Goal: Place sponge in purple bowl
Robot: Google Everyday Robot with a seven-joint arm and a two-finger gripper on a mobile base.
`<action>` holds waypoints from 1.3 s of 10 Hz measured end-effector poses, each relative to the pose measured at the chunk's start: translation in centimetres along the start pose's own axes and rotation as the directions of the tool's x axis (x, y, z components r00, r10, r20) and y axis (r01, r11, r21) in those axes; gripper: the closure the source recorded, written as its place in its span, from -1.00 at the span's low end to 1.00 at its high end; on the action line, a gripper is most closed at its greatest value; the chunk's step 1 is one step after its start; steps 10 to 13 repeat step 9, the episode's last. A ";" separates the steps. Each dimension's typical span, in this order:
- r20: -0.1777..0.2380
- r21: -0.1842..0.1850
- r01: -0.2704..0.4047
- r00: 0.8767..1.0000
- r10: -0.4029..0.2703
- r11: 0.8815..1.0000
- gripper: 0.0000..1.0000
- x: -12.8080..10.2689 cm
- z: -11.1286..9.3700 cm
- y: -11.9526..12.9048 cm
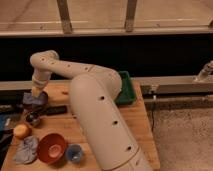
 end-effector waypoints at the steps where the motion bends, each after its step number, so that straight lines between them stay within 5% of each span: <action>1: 0.010 0.002 0.004 1.000 -0.004 1.000 -0.25 -0.3 -0.2 0.1; 4: 0.032 0.054 0.035 0.999 -0.036 0.998 -0.25 -1.4 -1.8 -0.6; 7: 0.082 0.180 0.022 0.996 -0.038 0.983 -0.25 -2.5 -5.8 -1.5; 13: 0.086 0.191 0.022 0.996 -0.040 0.981 -0.25 -2.6 -6.1 -1.5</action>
